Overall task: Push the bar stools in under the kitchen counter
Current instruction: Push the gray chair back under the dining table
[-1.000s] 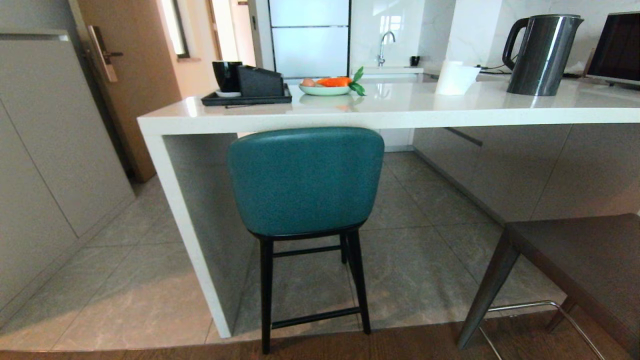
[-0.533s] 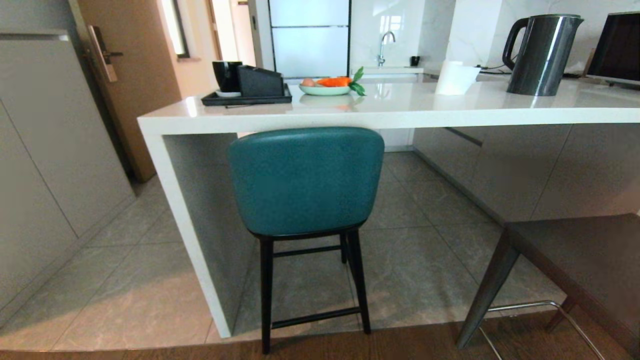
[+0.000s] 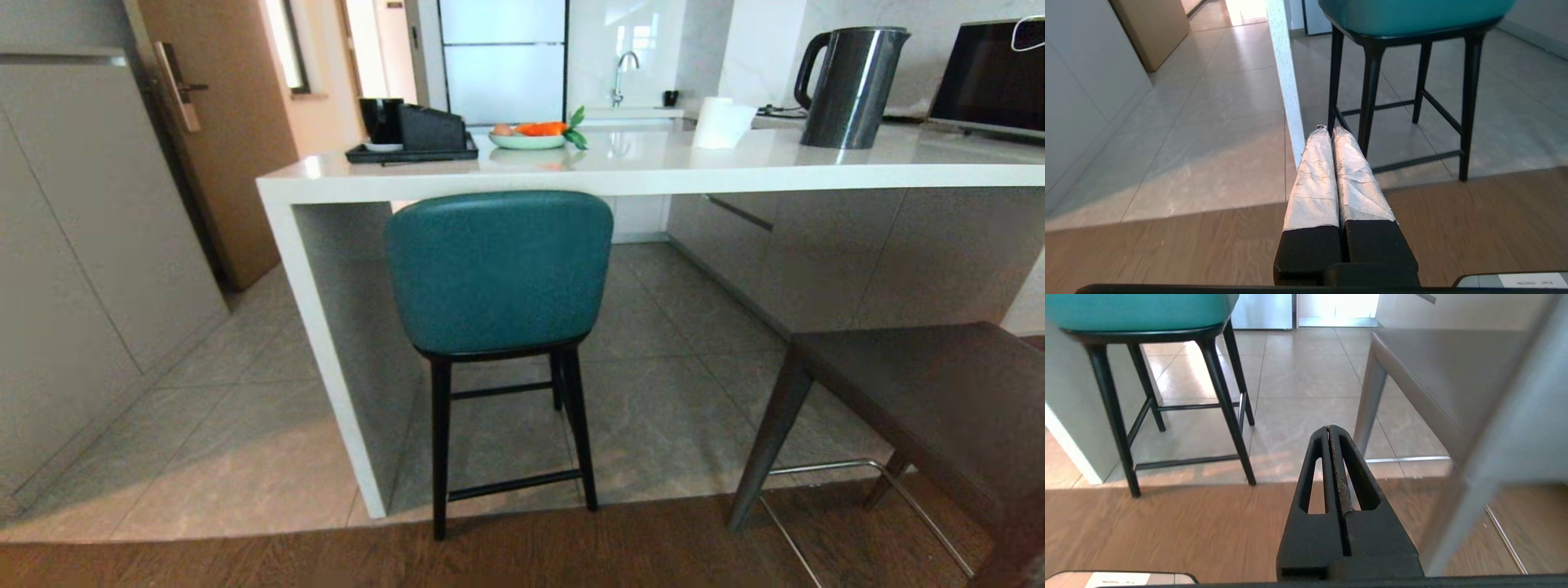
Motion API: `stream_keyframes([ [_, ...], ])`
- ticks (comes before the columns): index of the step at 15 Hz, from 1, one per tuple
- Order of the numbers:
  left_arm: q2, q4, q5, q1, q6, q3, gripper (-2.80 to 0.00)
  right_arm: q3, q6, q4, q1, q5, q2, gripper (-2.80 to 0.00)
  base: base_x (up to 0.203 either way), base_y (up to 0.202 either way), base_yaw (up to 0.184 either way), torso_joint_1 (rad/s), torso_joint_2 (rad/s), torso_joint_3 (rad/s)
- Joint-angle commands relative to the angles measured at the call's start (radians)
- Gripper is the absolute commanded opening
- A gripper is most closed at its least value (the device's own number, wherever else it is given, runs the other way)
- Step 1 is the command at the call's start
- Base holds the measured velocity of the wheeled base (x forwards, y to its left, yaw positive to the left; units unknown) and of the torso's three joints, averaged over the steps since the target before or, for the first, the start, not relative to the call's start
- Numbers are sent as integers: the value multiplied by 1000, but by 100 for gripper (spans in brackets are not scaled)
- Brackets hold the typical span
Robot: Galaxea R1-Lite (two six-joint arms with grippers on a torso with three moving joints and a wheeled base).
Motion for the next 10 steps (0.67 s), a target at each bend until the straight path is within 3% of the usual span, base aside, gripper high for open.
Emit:
stream_keyframes([
  [1, 2, 0, 0, 0, 1, 3, -280, 5, -1, 1, 0, 1, 2, -280, -198, 0, -3, 6, -1, -1],
  [10, 1, 0, 0, 0, -2, 3, -280, 5, 1, 1, 0, 1, 2, -280, -196, 0, -2, 2, 3, 4],
])
